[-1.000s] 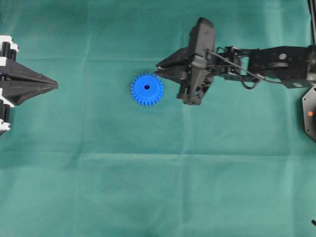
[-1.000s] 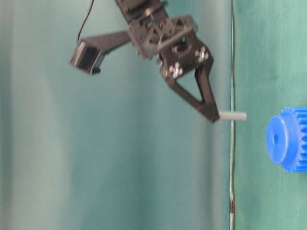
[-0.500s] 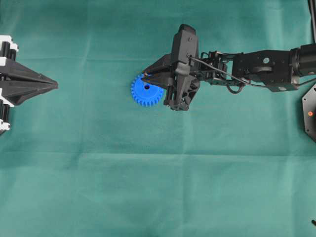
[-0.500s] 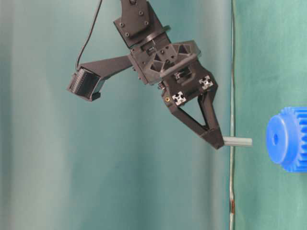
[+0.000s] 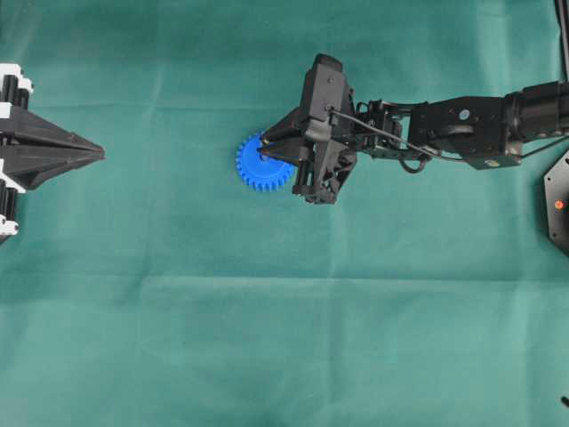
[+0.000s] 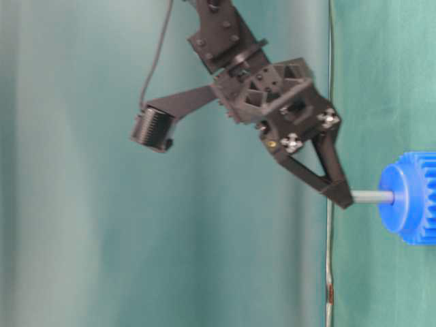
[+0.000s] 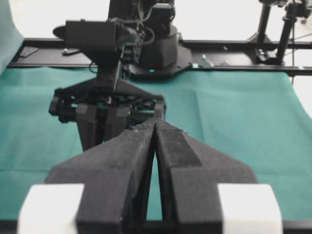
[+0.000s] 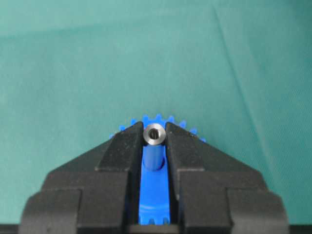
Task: Insert the shaft placed at a random location into the center hole of the medium gear at another random location.
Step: 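Align the shaft over the gear's center hole and press it down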
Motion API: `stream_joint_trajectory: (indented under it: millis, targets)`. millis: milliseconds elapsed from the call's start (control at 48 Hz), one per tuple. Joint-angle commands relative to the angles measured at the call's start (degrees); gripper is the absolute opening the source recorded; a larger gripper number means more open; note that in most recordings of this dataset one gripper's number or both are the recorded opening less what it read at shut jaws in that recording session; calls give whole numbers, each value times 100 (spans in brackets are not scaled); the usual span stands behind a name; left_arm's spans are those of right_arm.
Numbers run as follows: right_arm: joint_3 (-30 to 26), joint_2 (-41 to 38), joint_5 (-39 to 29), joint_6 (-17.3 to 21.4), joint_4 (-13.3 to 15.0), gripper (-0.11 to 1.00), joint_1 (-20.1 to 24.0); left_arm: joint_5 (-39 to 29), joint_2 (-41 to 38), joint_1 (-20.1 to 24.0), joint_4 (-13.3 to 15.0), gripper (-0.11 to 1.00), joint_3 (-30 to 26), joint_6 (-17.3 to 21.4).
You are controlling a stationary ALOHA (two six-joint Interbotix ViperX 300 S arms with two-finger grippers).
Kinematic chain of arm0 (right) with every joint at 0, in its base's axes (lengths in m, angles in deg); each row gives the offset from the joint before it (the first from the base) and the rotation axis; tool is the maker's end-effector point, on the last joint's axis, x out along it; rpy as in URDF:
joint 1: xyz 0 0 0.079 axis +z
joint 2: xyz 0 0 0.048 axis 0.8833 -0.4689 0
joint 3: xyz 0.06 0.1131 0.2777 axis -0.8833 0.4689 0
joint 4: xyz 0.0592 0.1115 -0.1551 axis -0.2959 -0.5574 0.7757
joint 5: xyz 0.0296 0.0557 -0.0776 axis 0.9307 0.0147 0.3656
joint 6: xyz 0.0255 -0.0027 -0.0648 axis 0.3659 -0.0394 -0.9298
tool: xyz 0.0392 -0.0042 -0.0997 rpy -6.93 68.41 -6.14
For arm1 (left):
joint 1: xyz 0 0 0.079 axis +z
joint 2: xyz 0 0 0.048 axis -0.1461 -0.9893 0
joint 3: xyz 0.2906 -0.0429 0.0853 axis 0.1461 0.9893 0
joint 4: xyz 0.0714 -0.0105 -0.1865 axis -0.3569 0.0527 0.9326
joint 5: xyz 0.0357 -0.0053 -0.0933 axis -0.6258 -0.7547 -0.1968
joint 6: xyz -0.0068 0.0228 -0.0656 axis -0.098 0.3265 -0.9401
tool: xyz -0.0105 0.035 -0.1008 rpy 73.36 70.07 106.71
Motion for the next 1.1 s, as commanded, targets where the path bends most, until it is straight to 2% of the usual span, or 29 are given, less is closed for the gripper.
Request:
stream_joint_trajectory:
  millis: [0,563,1084]
  targets:
    - [-132,44,79,0,-35,16,18,26,-26,9,-9,0,-149,-9]
    - [-149,18,88,0,-44,16,18,26,-35,9,-18,0,-158,-9]
    - [-272,-316,88,0,-35,16,18,26,-62,9,-18,0,-149,-9]
